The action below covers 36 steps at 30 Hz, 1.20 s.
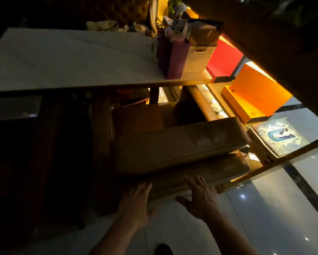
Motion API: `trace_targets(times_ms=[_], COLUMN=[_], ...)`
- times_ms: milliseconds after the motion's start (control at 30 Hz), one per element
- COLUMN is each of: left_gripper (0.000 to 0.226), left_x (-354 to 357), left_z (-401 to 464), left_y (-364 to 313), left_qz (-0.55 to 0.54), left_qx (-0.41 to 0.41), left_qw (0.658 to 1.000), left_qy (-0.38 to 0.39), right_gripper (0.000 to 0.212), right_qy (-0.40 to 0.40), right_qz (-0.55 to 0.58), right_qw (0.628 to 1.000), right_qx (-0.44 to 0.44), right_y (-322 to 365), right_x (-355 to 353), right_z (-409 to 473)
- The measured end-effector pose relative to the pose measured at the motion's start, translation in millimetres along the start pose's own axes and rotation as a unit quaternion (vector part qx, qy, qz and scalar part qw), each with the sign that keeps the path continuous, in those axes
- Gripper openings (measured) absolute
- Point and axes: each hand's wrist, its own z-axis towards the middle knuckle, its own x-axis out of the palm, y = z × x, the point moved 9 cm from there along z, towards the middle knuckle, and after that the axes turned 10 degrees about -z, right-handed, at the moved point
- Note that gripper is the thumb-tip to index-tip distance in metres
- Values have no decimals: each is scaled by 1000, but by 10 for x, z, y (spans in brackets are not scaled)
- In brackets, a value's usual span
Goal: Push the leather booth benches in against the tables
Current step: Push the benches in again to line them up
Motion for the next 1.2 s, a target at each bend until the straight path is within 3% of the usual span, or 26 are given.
trace_targets(times_ms=[300, 500, 833, 1200], left_gripper=[88, 93, 89, 86], left_x=[411, 367, 332, 272], left_z=[349, 336, 340, -284], left_y=[-35, 123, 340, 760], left_qz=[48, 72, 73, 82], left_qx=[-105, -138, -111, -128], left_qw=[987, 971, 969, 965], left_qy=[-114, -182, -207, -215], right_gripper=[109, 114, 107, 103], right_qy=[-2, -21, -41, -21], right_qz=[-44, -51, -90, -88], right_qw=[998, 997, 994, 995], right_qx=[-44, -48, -36, -50], right_y=[-867, -917, -883, -319], right_x=[192, 365, 468, 704], right_z=[894, 991, 1016, 404])
